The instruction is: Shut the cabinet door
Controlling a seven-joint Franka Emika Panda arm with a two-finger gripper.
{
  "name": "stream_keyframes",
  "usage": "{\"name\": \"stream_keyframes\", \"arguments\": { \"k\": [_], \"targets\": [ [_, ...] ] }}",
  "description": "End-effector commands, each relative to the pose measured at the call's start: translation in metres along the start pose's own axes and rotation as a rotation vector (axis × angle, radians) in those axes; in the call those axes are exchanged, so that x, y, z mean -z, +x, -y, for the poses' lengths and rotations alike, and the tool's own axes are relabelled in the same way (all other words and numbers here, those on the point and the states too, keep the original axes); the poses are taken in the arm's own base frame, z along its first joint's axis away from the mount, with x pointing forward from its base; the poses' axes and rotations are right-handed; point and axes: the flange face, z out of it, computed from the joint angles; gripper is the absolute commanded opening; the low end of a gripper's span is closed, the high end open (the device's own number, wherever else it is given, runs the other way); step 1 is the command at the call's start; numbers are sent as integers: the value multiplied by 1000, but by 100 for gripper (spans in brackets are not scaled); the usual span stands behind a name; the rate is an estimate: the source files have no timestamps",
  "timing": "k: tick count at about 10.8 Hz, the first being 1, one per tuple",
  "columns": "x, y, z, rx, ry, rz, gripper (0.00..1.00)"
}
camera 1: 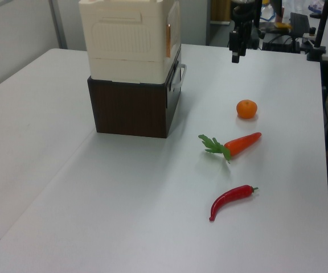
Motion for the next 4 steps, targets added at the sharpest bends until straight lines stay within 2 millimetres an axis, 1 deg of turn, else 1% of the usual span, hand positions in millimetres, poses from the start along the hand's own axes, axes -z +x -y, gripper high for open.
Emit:
{"name": "stream_keyframes", "arguments": {
  "k": [1, 3, 4],
  "targets": [
    [2, -10, -6, -20, -16, 6, 100],
    [4, -10, -9, -29, -13, 2, 100],
    [9, -9, -10, -32, -13, -7, 100]
  ]
}}
